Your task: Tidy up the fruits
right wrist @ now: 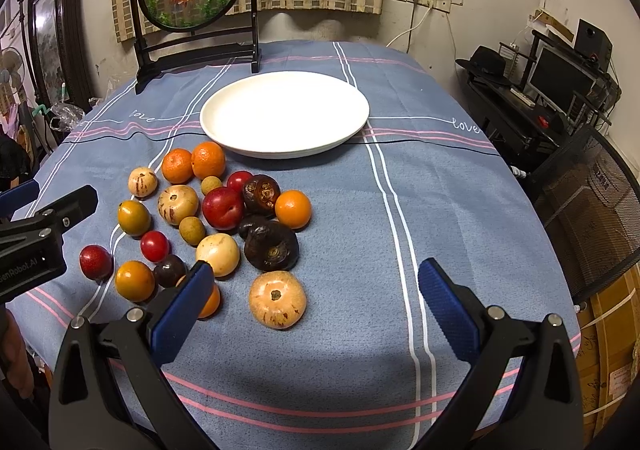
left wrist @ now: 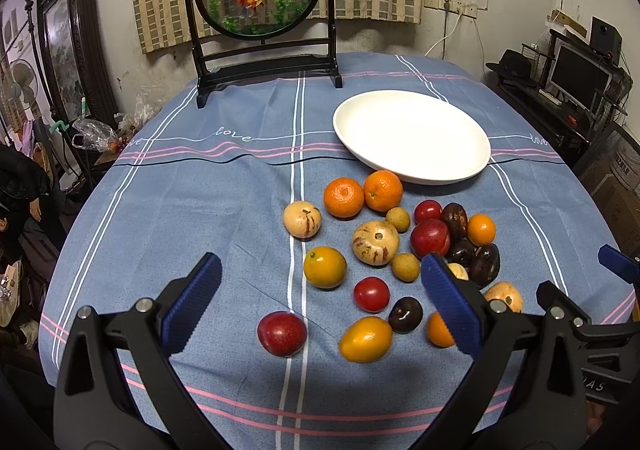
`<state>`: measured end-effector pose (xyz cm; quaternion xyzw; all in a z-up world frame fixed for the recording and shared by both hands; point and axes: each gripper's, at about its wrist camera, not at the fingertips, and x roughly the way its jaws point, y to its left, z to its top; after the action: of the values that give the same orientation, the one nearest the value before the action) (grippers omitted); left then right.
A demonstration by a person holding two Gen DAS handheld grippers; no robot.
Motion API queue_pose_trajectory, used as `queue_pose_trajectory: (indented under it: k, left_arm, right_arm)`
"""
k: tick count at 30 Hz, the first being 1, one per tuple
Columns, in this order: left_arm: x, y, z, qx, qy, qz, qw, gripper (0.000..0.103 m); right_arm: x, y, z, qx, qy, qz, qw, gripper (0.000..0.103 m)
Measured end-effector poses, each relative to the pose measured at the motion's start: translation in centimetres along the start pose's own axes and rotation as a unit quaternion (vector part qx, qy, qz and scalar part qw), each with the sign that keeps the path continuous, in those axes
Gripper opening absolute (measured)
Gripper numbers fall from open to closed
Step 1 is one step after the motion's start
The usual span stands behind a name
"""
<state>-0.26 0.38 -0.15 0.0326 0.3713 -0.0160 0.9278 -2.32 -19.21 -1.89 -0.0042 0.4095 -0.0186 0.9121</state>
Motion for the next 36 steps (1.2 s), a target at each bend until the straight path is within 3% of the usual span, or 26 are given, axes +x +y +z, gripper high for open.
queue_pose_trajectory:
  k: [29, 36]
  left_arm:
    - [0.1, 0.1, -0.3, -0.003, 0.002, 0.000, 1.0000, 0.101]
    - [0.3, 1.8, -1.6, -0.004, 0.014, 0.004, 0.9999, 0.101]
  right_arm:
    - [0.0, 0.2, -0.1, -0.005, -0.001, 0.000, 1.000, 0.102]
    - [0.6, -2.6, -1.2, 0.031, 0.020, 0.055, 0.998, 0.102]
